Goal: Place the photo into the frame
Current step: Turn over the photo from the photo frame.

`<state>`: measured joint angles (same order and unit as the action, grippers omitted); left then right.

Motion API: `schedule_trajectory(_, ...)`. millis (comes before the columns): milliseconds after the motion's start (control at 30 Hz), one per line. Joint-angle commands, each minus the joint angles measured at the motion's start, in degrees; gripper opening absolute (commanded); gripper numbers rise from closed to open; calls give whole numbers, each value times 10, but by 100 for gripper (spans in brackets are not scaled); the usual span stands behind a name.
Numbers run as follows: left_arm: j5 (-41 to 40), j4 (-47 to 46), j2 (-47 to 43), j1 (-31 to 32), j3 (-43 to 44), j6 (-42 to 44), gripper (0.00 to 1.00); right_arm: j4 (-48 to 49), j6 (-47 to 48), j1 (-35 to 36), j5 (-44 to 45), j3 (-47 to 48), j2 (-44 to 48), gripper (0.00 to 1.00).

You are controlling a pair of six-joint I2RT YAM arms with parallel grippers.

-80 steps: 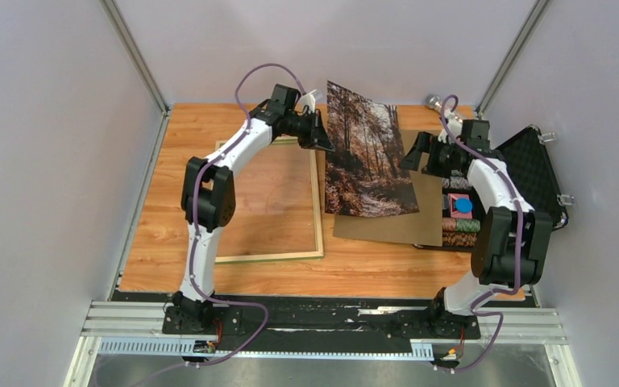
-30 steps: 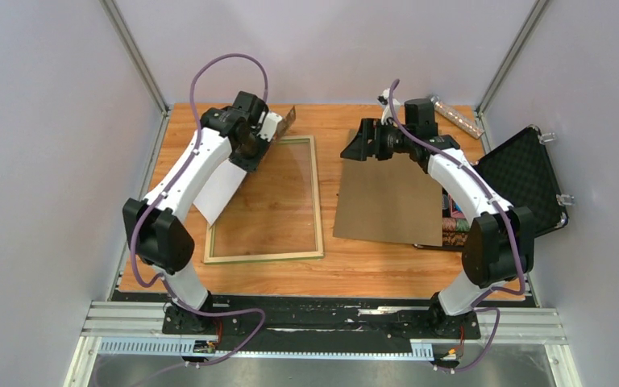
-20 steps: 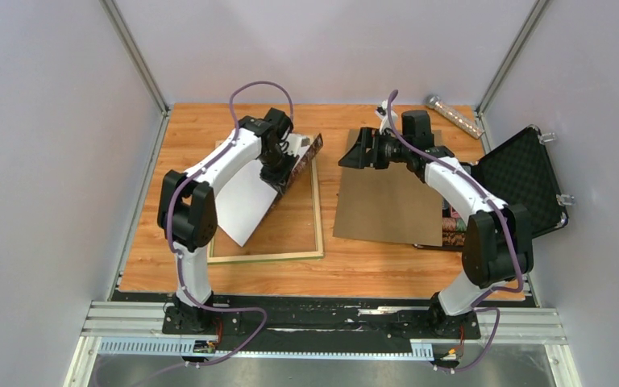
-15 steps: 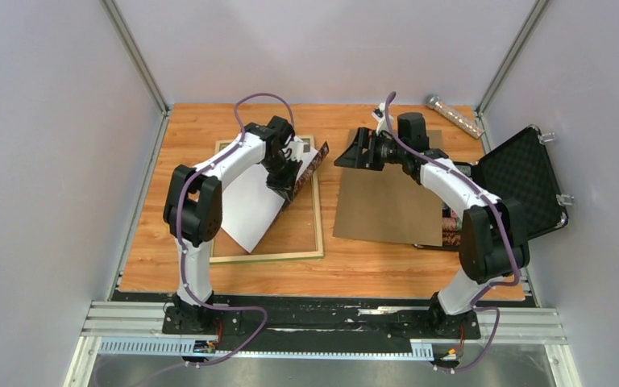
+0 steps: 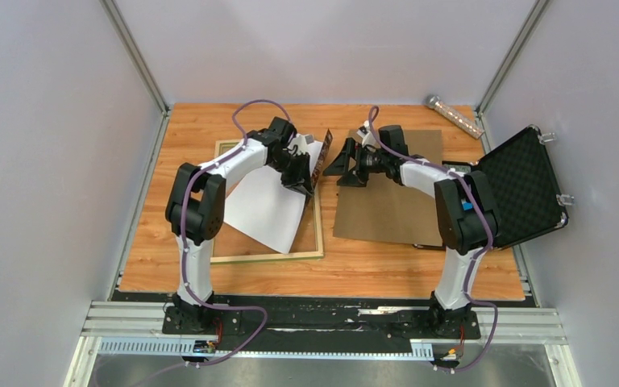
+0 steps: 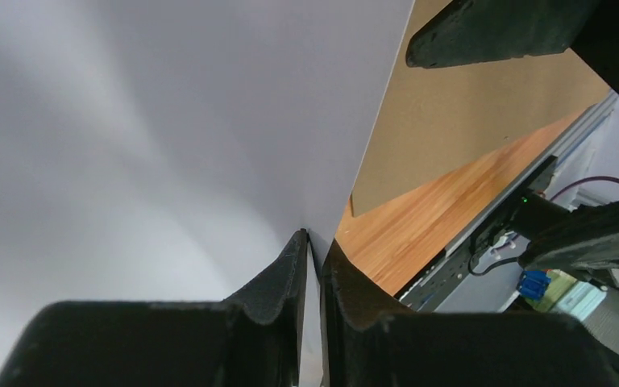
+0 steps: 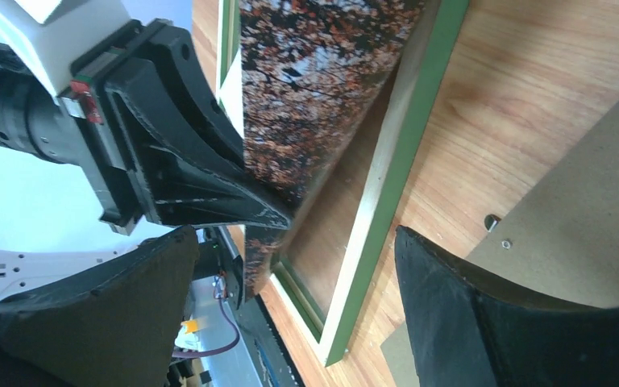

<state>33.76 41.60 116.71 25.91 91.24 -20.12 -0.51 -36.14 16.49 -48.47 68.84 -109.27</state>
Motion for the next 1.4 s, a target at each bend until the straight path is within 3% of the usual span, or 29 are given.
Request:
schedule_trajectory(0, 35, -60, 9, 13, -13, -54, 19, 58, -35, 3, -41, 34, -12, 89)
schedule_trajectory(167, 50, -80, 15, 21, -25, -72, 29, 64, -41, 6, -50, 40, -33, 89)
schedule_trajectory(400, 56, -84, 6, 21, -36, -70, 63, 57, -36, 9, -43, 49, -60, 88)
schedule_trajectory(767, 28, -59, -46, 17, -53, -23, 87, 47, -17, 11, -50, 78, -115, 79)
schedule_trajectory(900, -3, -37, -86, -5, -63, 14, 94, 36, -4, 9, -48, 97, -132, 66)
schedule_trajectory(1000, -14, -24, -118, -31, -79, 38, 97, 35, 5, 9, -45, 107, -135, 43)
schedule_trajectory(1133, -40, 8, -162, -88, -82, 74, 99, 24, 20, 9, -57, 134, -144, 20)
schedule_trajectory(1300, -66, 38, -201, -144, -87, 113, 99, -92, 74, 9, -75, 215, -176, 1)
schedule_trajectory(1367, -86, 44, -216, -160, -89, 125, 99, -129, 96, 9, -75, 241, -184, 0)
